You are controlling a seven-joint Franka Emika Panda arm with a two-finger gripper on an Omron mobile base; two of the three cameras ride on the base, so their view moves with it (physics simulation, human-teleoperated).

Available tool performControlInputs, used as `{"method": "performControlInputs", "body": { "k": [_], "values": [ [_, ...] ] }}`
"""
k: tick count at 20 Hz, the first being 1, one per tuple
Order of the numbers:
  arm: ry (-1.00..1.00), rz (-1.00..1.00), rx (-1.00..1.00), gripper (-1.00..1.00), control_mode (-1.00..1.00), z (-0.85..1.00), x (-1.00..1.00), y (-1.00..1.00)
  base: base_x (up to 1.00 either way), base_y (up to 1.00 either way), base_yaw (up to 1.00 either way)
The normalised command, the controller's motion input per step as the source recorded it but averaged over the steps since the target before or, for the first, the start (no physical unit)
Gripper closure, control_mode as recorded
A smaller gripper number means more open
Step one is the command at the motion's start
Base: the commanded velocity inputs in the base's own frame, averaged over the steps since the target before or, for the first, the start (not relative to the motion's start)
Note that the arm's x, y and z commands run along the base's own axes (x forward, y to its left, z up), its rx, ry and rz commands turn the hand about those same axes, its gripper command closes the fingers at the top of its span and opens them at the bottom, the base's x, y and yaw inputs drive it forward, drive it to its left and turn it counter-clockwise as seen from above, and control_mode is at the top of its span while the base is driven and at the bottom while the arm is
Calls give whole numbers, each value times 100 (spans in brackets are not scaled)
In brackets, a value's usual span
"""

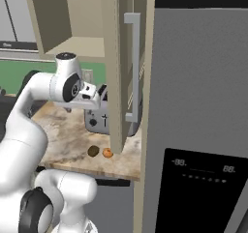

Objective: Pick the kiwi, tangerine from the counter and place them in the cabinet. Then close the cabinet.

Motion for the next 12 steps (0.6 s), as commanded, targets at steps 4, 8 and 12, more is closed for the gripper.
{"method": "performControlInputs", "body": {
  "k": [4,8,12],
  "values": [
    [0,-9,0,-100,-100,-58,-15,-5,0,0,0],
    [0,-16,3,-100,-100,-54,-18,-20,0,0,0],
    [0,-20,5,-100,-100,-47,-11,-21,0,0,0]
  ]
}}
